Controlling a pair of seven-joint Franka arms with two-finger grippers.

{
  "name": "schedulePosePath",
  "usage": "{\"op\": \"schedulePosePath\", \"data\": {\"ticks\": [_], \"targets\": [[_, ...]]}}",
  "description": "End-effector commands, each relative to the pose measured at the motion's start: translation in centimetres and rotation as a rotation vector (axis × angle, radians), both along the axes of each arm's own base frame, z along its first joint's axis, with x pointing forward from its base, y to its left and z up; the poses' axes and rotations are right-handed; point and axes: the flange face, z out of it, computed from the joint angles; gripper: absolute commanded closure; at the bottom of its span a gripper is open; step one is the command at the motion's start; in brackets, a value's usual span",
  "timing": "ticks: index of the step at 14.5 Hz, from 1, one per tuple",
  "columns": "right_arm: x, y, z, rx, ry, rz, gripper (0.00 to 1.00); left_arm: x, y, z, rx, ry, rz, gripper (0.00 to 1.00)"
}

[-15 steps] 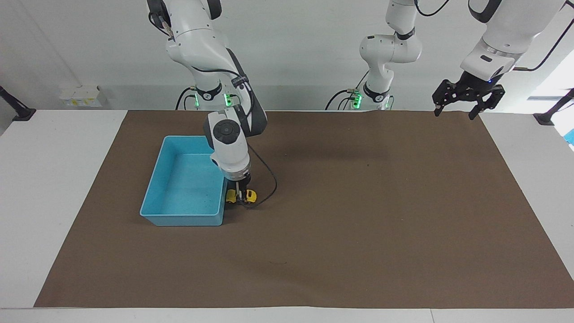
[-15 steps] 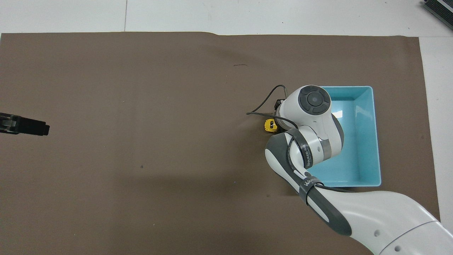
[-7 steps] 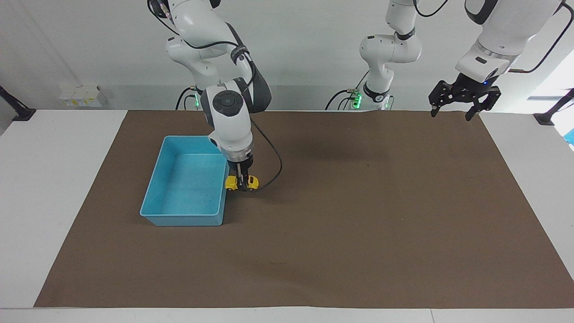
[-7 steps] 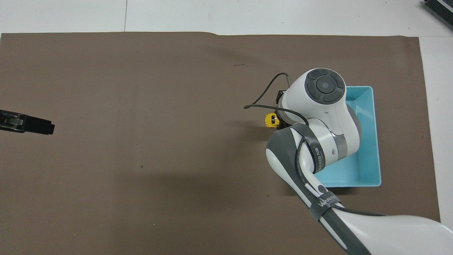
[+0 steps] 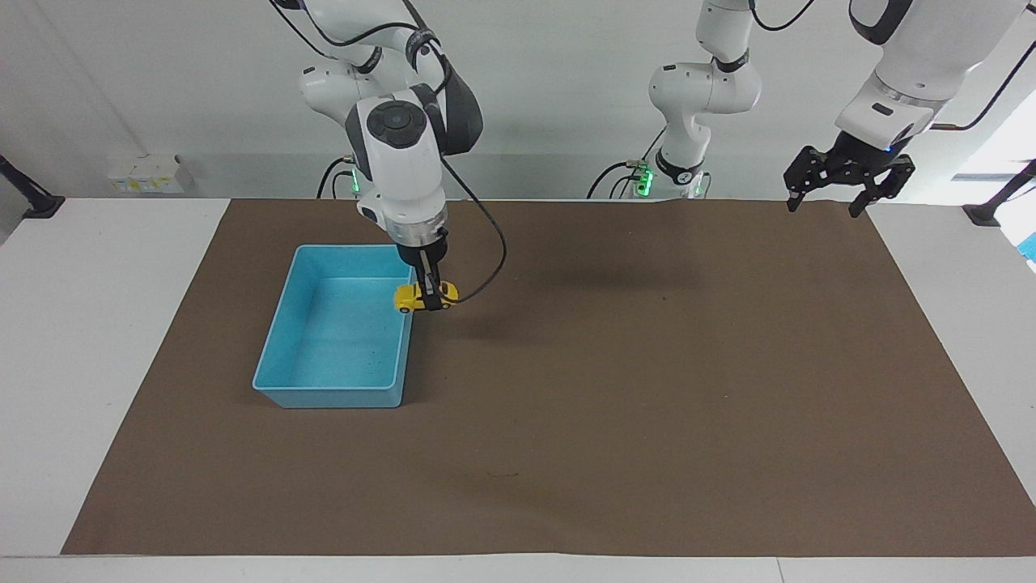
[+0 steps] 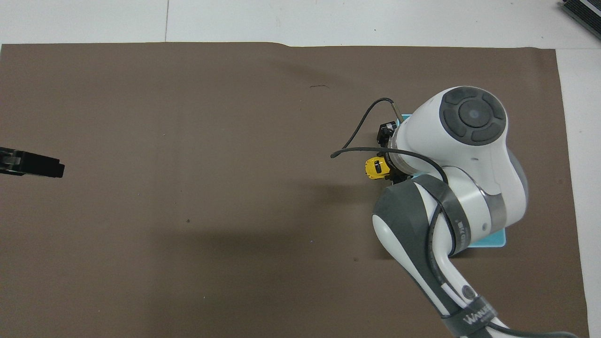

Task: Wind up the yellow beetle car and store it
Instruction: 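Grasp the yellow car beside the bin with the right gripper, then lift the car over the bin rim and lower it inside with the right gripper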

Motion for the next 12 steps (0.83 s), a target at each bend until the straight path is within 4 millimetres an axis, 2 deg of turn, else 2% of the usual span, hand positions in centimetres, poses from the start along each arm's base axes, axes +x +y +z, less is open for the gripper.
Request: {"op": "schedulePosePath", "data": {"ticks": [1,3,6,10,12], "targets": [[0.0,-2.1,0.2,0.024,0.017,0.13,1.0,-0.1,0.4,0.5,0.006,0.01,-0.005,0.0],[0.5,-4.0,-0.3,0.04,0.028,0.234,1.0,-0.1,0.4,0.5,0.008,0.01,-0.007,0.0],[0.9,-8.6,-1.1,0.039,0.046,0.352,1.0,-0.1,0.4,0.5,0.008,0.01,-0.005,0.0],[-0.1,-14.7,-2.6,0.048,0.083,0.562,1.0,-0.1,0.4,0.5,0.008,0.01,-0.005,0.0],[-0.8,-16.3,-2.8,0.063,0.119,0.701,1.0,-0.1,0.4,0.5,0.006,0.01,-0.005,0.0]]}}
